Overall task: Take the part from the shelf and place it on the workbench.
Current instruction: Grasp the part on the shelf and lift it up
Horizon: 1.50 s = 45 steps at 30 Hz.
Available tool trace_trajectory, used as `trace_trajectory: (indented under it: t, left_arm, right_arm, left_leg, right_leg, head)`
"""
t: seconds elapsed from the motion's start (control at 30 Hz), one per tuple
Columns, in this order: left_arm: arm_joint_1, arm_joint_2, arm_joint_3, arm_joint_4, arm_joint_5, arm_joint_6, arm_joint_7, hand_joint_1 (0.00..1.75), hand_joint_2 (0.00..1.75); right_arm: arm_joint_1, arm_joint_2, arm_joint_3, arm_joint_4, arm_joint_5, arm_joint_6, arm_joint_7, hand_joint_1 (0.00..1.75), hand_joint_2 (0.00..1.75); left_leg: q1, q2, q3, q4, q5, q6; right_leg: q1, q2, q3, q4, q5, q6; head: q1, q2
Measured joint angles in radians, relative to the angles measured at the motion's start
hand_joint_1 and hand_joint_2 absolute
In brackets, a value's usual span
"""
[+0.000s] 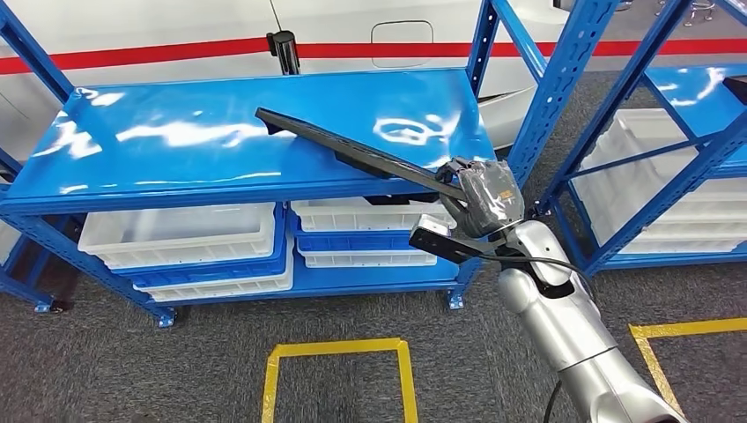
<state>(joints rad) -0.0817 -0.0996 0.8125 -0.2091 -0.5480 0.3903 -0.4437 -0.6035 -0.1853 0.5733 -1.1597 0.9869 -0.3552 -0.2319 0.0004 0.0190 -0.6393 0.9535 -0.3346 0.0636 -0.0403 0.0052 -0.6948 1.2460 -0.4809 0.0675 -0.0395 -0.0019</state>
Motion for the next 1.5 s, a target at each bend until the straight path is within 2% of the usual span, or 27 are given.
trace_trajectory:
  t: [0.03, 0.07, 0.13, 0.23, 0.27, 0.33, 0.4, 0.43, 0.5, 0.53, 0.6, 0.67, 0.73, 0.8, 0.87, 0.9, 0.97, 1.03, 1.1, 1.13, 1.17, 1.23, 1.27, 1.33, 1.4, 1.43, 1.5]
  left_arm:
    - [0.000, -0.001, 0.000, 0.000, 0.000, -0.001, -0.001, 0.00, 1.75]
    - [0.000, -0.001, 0.000, 0.000, 0.001, -0.002, -0.003, 0.00, 1.75]
    - [-0.001, 0.000, 0.000, 0.000, 0.001, -0.004, -0.006, 0.00, 1.75]
    - [0.006, 0.000, 0.001, 0.000, 0.004, -0.005, -0.011, 0.00, 1.75]
    - [0.009, 0.000, 0.001, 0.001, 0.005, -0.005, -0.012, 0.00, 1.75]
    - [0.012, 0.000, 0.001, 0.002, 0.006, -0.004, -0.013, 0.00, 1.75]
    - [0.011, 0.002, 0.001, 0.002, 0.008, -0.004, -0.013, 0.00, 1.75]
    - [0.010, 0.002, 0.001, 0.002, 0.009, -0.003, -0.013, 0.00, 1.75]
    - [0.009, 0.003, 0.001, 0.002, 0.012, -0.002, -0.013, 0.00, 1.75]
    - [0.008, 0.003, 0.001, 0.002, 0.013, -0.002, -0.013, 0.00, 1.75]
    - [0.005, 0.002, 0.001, 0.002, 0.013, -0.002, -0.013, 0.00, 1.75]
    - [0.003, 0.002, 0.001, 0.002, 0.013, -0.002, -0.014, 0.00, 1.75]
    - [0.003, 0.001, 0.001, 0.002, 0.013, -0.002, -0.014, 0.00, 1.75]
    - [0.002, 0.001, 0.001, 0.002, 0.011, -0.003, -0.014, 0.00, 1.75]
    - [0.000, 0.002, 0.002, 0.002, 0.006, -0.005, -0.016, 0.00, 1.75]
    - [0.000, 0.002, 0.002, 0.002, 0.005, -0.007, -0.017, 0.00, 1.75]
    - [0.000, 0.003, 0.002, 0.002, 0.002, -0.011, -0.020, 0.00, 1.75]
    - [0.000, 0.002, 0.002, 0.002, 0.001, -0.013, -0.021, 0.00, 1.75]
    - [-0.001, -0.001, 0.002, 0.002, 0.001, -0.014, -0.021, 0.00, 1.75]
    - [-0.001, -0.002, 0.002, 0.002, 0.002, -0.014, -0.021, 0.00, 1.75]
    - [-0.001, -0.002, 0.002, 0.002, 0.002, -0.014, -0.021, 0.00, 1.75]
    - [0.001, 0.001, 0.002, 0.002, 0.002, -0.015, -0.021, 0.00, 1.75]
    - [0.003, 0.002, 0.002, 0.002, 0.002, -0.015, -0.021, 0.00, 1.75]
    - [0.006, 0.004, 0.002, 0.002, 0.003, -0.015, -0.022, 0.00, 1.75]
    - [0.007, 0.004, 0.002, 0.003, 0.003, -0.015, -0.022, 0.00, 1.75]
    - [0.007, 0.005, 0.002, 0.003, 0.003, -0.015, -0.022, 0.00, 1.75]
    - [0.007, 0.006, 0.002, 0.003, 0.000, -0.017, -0.021, 0.00, 1.75]
  right_arm:
    - [-0.002, 0.001, -0.002, 0.000, 0.000, 0.000, 0.000, 1.71, 1.75]
    - [-0.005, 0.002, -0.005, 0.000, 0.000, 0.000, 0.000, 1.71, 1.75]
    - [-0.008, 0.003, -0.011, -0.002, 0.000, -0.002, 0.000, 1.71, 1.75]
    - [-0.003, 0.003, -0.017, -0.002, 0.000, -0.002, -0.001, 1.71, 1.75]
    - [-0.002, 0.004, -0.018, -0.002, 0.000, -0.002, -0.002, 1.71, 1.75]
    - [-0.002, 0.005, -0.019, -0.002, 0.000, -0.002, -0.002, 1.71, 1.75]
    - [-0.001, 0.006, -0.020, -0.002, 0.000, -0.002, -0.002, 1.71, 1.75]
    - [-0.001, 0.006, -0.020, -0.002, 0.000, -0.001, -0.002, 1.71, 1.75]
    - [0.000, 0.006, -0.022, -0.002, 0.000, -0.001, -0.002, 1.71, 1.75]
    - [0.000, 0.006, -0.024, -0.002, 0.000, -0.001, -0.002, 1.71, 1.75]
    - [-0.002, 0.006, -0.029, -0.005, 0.000, -0.001, -0.002, 1.71, 1.75]
    - [-0.005, 0.007, -0.034, -0.008, 0.000, -0.001, -0.002, 1.71, 1.75]
    - [-0.005, 0.006, -0.038, -0.008, 0.000, -0.001, -0.002, 1.71, 1.75]
    - [-0.001, 0.003, -0.046, -0.010, -0.001, 0.000, -0.001, 1.71, 1.75]
    - [0.001, 0.000, -0.055, -0.013, -0.002, 0.001, 0.000, 1.71, 1.75]
    - [0.004, -0.001, -0.059, -0.015, -0.003, 0.002, 0.000, 1.71, 1.75]
    - [0.014, -0.006, -0.070, -0.019, -0.003, 0.002, 0.000, 1.71, 1.75]
    - [0.024, -0.009, -0.080, -0.027, -0.002, 0.002, 0.000, 1.71, 1.75]
    - [0.029, -0.009, -0.090, -0.040, -0.001, 0.002, 0.000, 1.71, 1.75]
    - [0.030, -0.009, -0.094, -0.047, 0.000, 0.002, 0.000, 1.71, 1.75]
    - [0.031, -0.009, -0.098, -0.052, 0.001, 0.002, 0.001, 1.71, 1.75]
    - [0.035, -0.010, -0.101, -0.055, 0.002, 0.002, 0.001, 1.71, 1.75]
    - [0.037, -0.010, -0.101, -0.055, 0.002, 0.002, 0.001, 1.71, 1.75]
    - [0.040, -0.007, -0.102, -0.058, 0.003, 0.003, 0.002, 1.71, 1.75]
    - [0.043, -0.004, -0.104, -0.063, 0.006, 0.003, 0.003, 1.71, 1.75]
    - [0.045, -0.003, -0.106, -0.066, 0.008, 0.005, 0.003, 1.71, 1.75]
    - [0.054, -0.003, -0.113, -0.076, 0.008, 0.011, 0.001, 1.71, 1.75]
  left_leg:
    - [0.003, 0.000, -0.018, 0.009, 0.010, -0.009]
    - [0.003, 0.000, -0.037, 0.021, 0.017, -0.018]
    - [0.001, -0.001, -0.062, 0.044, 0.030, -0.031]
    - [0.011, -0.004, -0.077, 0.049, 0.039, -0.045]
    - [0.016, -0.005, -0.086, 0.067, 0.011, -0.051]
    - [0.022, -0.010, -0.116, 0.164, -0.094, -0.063]
    - [0.026, -0.012, -0.143, 0.301, -0.183, -0.072]
    - [0.029, -0.012, -0.142, 0.346, -0.196, -0.075]
    - [0.036, -0.012, -0.084, 0.326, -0.168, -0.079]
    - [0.040, -0.013, -0.028, 0.266, -0.150, -0.081]
    - [0.041, -0.021, 0.077, 0.133, -0.150, -0.085]
    - [0.033, -0.031, 0.112, 0.075, -0.163, -0.079]
    - [0.024, -0.029, 0.100, 0.069, -0.145, -0.058]
    - [0.016, -0.023, 0.081, 0.058, -0.117, -0.030]
    - [0.008, -0.020, 0.051, 0.054, -0.090, -0.010]
    - [0.001, -0.019, 0.035, 0.054, -0.078, -0.004]
    - [-0.013, -0.019, 0.003, 0.054, -0.053, 0.004]
    - [-0.027, -0.021, -0.027, 0.055, -0.027, 0.008]
    - [-0.038, -0.022, -0.050, 0.056, -0.002, 0.008]
    - [-0.040, -0.021, -0.056, 0.054, 0.010, 0.007]
    - [-0.039, -0.020, -0.059, 0.051, 0.022, 0.004]
    - [-0.034, -0.020, -0.064, 0.041, 0.042, -0.005]
    - [-0.031, -0.023, -0.070, 0.047, 0.030, -0.013]
    - [-0.022, -0.027, -0.092, 0.111, -0.054, -0.034]
    - [-0.003, -0.026, -0.118, 0.244, -0.158, -0.060]
    - [0.007, -0.025, -0.123, 0.303, -0.179, -0.071]
    - [0.027, -0.023, -0.095, 0.341, -0.152, -0.092]
  right_leg:
    - [-0.005, -0.003, 0.056, -0.060, 0.006, 0.011]
    - [-0.004, -0.005, 0.117, -0.135, -0.004, 0.014]
    - [-0.001, -0.007, 0.184, -0.238, -0.037, -0.001]
    - [-0.004, -0.008, 0.173, -0.248, -0.029, -0.034]
    - [-0.006, -0.009, 0.166, -0.248, -0.018, -0.046]
    - [-0.008, -0.010, 0.148, -0.248, 0.005, -0.060]
    - [-0.008, -0.010, 0.124, -0.247, 0.026, -0.061]
    - [-0.009, -0.010, 0.111, -0.246, 0.036, -0.058]
    - [-0.013, -0.009, 0.088, -0.246, 0.054, -0.048]
    - [-0.016, -0.008, 0.080, -0.245, 0.062, -0.041]
    - [-0.015, -0.008, 0.070, -0.246, 0.076, -0.023]
    - [-0.012, -0.008, 0.068, -0.251, 0.092, -0.003]
    - [-0.010, -0.009, 0.064, -0.258, 0.104, 0.015]
    - [-0.008, -0.009, 0.034, -0.216, 0.062, 0.007]
    - [-0.003, -0.009, -0.012, -0.089, -0.031, -0.017]
    - [0.001, -0.009, -0.029, -0.017, -0.065, -0.022]
    - [0.014, -0.009, -0.028, 0.064, -0.075, -0.017]
    - [0.032, -0.008, 0.043, 0.003, -0.036, -0.020]
    - [0.052, -0.011, 0.166, -0.157, -0.038, -0.049]
    - [0.058, -0.013, 0.206, -0.222, -0.047, -0.061]
    - [0.063, -0.015, 0.230, -0.266, -0.055, -0.071]
    - [0.057, -0.017, 0.221, -0.289, -0.037, -0.080]
    - [0.051, -0.018, 0.216, -0.295, -0.023, -0.088]
    - [0.036, -0.021, 0.199, -0.302, 0.009, -0.100]
    - [0.030, -0.021, 0.169, -0.300, 0.038, -0.097]
    - [0.026, -0.021, 0.153, -0.299, 0.050, -0.091]
    - [0.015, -0.021, 0.120, -0.292, 0.071, -0.076]
  head:
    - [0.000, 0.000]
    - [0.002, 0.000]
    - [-0.001, 0.000]
    - [-0.005, 0.000]
    - [-0.006, 0.000]
    - [-0.008, 0.000]
    - [-0.010, 0.000]
    - [-0.010, 0.000]
    - [-0.010, 0.000]
    - [-0.010, 0.000]
    - [-0.011, 0.000]
    - [-0.010, 0.000]
    - [-0.008, 0.000]
    - [-0.006, 0.000]
    - [-0.004, 0.000]
    - [-0.002, 0.000]
    - [-0.002, 0.000]
    - [-0.002, 0.000]
    - [-0.003, 0.000]
    - [-0.005, 0.000]
    - [-0.006, 0.000]
    - [-0.005, 0.000]
    - [-0.002, 0.000]
    - [0.000, 0.000]
    - [-0.003, 0.000]
    - [-0.004, 0.000]
    - [-0.004, 0.000]
